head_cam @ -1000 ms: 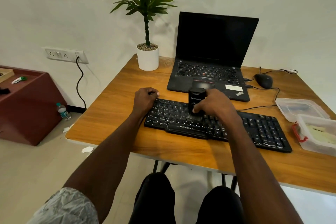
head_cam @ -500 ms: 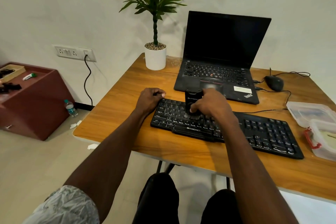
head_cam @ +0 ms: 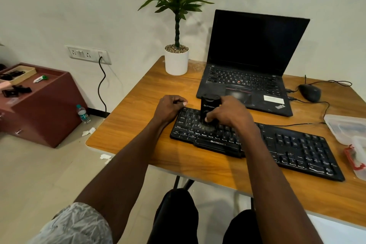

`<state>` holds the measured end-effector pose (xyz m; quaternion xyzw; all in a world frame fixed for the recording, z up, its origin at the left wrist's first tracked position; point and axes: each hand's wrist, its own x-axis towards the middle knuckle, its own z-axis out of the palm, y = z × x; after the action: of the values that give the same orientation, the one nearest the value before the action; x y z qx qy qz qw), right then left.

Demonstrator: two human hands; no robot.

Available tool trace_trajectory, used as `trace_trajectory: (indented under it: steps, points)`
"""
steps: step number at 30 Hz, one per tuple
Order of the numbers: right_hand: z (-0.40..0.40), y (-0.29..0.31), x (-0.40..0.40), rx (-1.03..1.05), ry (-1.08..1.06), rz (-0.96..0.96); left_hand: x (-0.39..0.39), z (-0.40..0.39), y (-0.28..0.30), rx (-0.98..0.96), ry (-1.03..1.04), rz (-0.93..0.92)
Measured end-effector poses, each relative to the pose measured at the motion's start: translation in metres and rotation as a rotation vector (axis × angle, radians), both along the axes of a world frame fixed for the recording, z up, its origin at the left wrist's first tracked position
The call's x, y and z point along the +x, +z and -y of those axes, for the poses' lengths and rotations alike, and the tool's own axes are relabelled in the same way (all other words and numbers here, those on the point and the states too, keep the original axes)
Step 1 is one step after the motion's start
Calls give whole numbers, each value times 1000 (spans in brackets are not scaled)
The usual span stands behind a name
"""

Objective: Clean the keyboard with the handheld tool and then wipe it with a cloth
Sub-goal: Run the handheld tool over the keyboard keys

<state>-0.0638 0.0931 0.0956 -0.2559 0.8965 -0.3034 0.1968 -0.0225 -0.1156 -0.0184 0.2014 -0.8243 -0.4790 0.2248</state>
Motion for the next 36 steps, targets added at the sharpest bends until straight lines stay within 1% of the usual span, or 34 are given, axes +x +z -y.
trace_trajectory:
  steps: [2, 4, 7, 9, 12, 15, 17, 19, 21, 23, 25, 27, 29, 31, 33, 36]
  points:
    - [5, 1, 2, 32, 12, -73, 0, 0, 2, -1, 3, 5]
    - [22, -1, 12, 5, 54, -112, 2, -2, 6, -9, -5, 12]
    - [45, -9, 23, -98, 102, -59, 6, -3, 10, -60, -1, 12]
    - [46, -12, 23, -131, 98, -18, 6, -1, 9, -50, -20, 2]
    - [27, -9, 12, -71, 49, -32, 5, 0, 7, 33, -41, -3]
    - [10, -5, 0, 13, -17, -122, 2, 1, 4, 30, -30, -4]
    - [18, -5, 4, 16, 0, -151, 1, 0, 5, 35, -22, 5]
    - [35, -9, 13, -30, 51, -130, 4, 0, 7, 20, -25, 8]
    - [50, -14, 21, -129, 73, -58, 7, 0, 8, -28, -21, -2]
    - [53, -17, 22, -166, 83, -37, 7, 2, 7, -25, -25, -17]
    - [43, -16, 15, -143, 61, -8, 6, 2, 8, 28, -42, -13]
    - [28, -12, 0, -61, 19, -9, 3, 1, 6, 63, -45, -3]
    - [15, -7, -12, 29, -23, -52, 2, 1, 5, 78, -39, -4]
    - [17, -4, -11, 48, -29, -104, 3, -1, 6, 75, -31, -4]
    - [29, -7, 0, -14, 3, -116, 5, -3, 8, 78, -36, -10]
    - [46, -15, 16, -190, 36, 22, 7, -3, 10, 69, -47, -17]
